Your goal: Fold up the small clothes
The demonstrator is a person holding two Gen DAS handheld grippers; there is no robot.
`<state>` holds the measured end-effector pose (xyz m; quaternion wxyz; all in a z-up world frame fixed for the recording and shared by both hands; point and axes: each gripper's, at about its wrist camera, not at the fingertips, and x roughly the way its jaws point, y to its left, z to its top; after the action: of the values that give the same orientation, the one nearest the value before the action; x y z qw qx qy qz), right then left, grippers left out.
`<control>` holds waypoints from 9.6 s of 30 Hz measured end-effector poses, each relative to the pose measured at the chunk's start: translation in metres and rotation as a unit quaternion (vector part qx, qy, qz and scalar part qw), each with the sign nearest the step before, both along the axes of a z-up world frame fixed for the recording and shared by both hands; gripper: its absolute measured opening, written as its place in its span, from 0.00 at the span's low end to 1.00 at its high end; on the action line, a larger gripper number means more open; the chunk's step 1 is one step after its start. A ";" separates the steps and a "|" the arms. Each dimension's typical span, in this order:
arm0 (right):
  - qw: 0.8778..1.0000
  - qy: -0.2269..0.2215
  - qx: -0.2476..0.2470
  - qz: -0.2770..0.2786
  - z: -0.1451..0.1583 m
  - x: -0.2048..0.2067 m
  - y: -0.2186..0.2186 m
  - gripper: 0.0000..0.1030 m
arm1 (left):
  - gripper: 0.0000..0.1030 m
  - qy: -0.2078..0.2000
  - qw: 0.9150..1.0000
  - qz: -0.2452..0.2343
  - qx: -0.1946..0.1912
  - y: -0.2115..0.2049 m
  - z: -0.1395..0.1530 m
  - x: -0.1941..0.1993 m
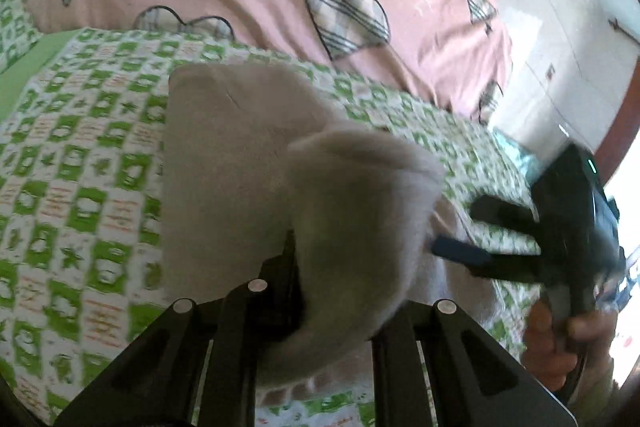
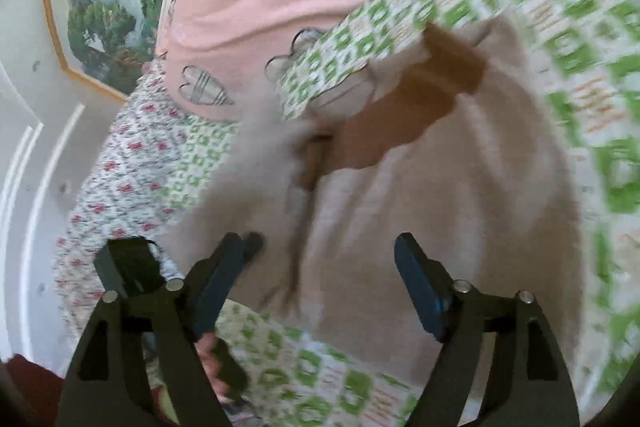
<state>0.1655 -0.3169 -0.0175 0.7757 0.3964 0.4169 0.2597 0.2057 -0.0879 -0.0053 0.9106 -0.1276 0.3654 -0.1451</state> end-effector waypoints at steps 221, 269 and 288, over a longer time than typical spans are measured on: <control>0.961 -0.006 -0.269 -0.058 0.008 -0.087 0.092 0.25 | 0.22 0.040 0.997 0.058 -0.013 0.179 -0.018 -0.166; 0.971 -0.011 -0.237 -0.010 -0.019 -0.020 0.134 0.23 | 0.06 0.049 0.998 -0.008 -0.024 0.155 -0.041 -0.089; 0.955 -0.025 -0.291 -0.041 -0.026 -0.106 0.119 0.23 | 0.26 0.073 0.996 0.042 0.021 0.149 -0.054 -0.152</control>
<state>0.0599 -0.1978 -0.0438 0.8776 0.1636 0.4382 0.1047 0.0539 0.0613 -0.0594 0.8891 -0.1341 0.4285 -0.0890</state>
